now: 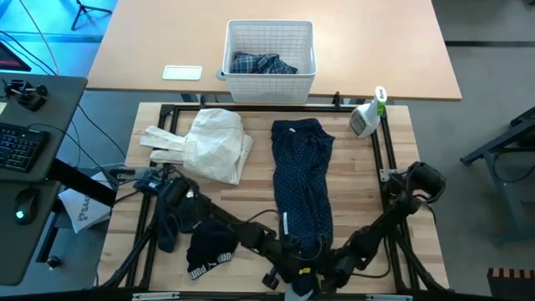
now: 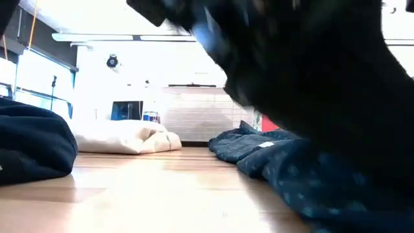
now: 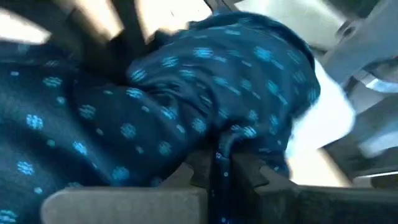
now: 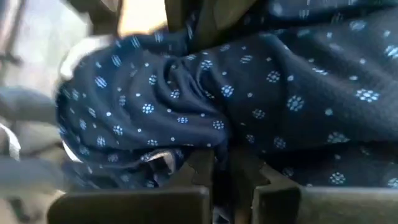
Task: Fold laundry
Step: Fold the navy blue polo shirt
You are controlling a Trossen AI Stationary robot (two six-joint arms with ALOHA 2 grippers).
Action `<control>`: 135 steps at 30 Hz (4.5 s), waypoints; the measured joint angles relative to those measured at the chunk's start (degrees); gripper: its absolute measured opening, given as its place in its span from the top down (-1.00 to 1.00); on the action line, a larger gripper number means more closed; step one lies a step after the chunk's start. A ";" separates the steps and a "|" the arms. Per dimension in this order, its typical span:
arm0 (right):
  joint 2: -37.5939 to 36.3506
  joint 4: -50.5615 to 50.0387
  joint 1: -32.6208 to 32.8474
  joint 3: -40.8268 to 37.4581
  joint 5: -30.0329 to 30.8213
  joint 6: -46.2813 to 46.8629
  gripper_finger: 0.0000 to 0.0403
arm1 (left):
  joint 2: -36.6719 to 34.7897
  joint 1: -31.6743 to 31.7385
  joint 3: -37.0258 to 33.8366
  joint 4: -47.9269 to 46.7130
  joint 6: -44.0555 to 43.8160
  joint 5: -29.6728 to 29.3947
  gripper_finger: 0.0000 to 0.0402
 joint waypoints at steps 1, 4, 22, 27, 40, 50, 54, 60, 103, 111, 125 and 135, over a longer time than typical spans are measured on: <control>-0.37 -0.07 -0.24 1.03 -0.21 1.81 0.92 | -0.74 -0.02 -0.03 -0.90 -2.89 0.67 0.95; -2.55 0.45 -0.74 4.36 -0.79 6.04 0.89 | -4.57 -0.79 -0.05 -3.13 -7.68 1.30 0.94; -21.19 -12.87 -3.46 16.01 10.52 15.03 0.98 | -28.30 -2.73 0.17 -24.60 -18.76 -15.74 1.00; -25.60 -28.93 -7.79 17.39 12.63 20.04 0.98 | -29.98 -0.71 0.17 -31.88 -15.88 -21.50 1.00; -30.33 -55.69 -28.79 9.16 8.20 10.94 0.99 | -30.37 22.76 -6.05 -31.64 -11.77 -18.18 1.00; -37.77 -38.38 -56.38 -3.85 -0.53 -19.47 0.98 | -28.55 39.30 -7.47 -26.74 -15.24 -14.40 1.00; -37.67 -31.66 -63.36 -7.98 -6.05 -24.22 0.93 | -25.37 42.76 -7.48 -26.09 -17.91 -12.53 0.99; -37.42 -29.25 -67.43 -13.24 -6.23 -25.13 0.78 | -21.49 45.87 -7.64 -25.65 -25.31 -6.03 0.76; -28.74 -9.24 -22.20 -9.80 -0.66 18.43 0.10 | -33.33 30.59 -24.47 -23.82 9.55 19.66 0.43; -17.80 -15.12 -21.27 2.80 -0.79 4.75 0.10 | -40.35 29.09 -24.49 -26.40 10.41 14.14 0.43; -5.54 -16.41 -22.69 7.25 0.42 -18.86 0.10 | -43.95 27.76 -24.78 -35.86 8.65 10.53 0.43; -8.11 -26.50 -21.34 7.25 2.10 -7.03 0.10 | -40.97 27.43 -39.74 -0.99 13.17 11.01 0.40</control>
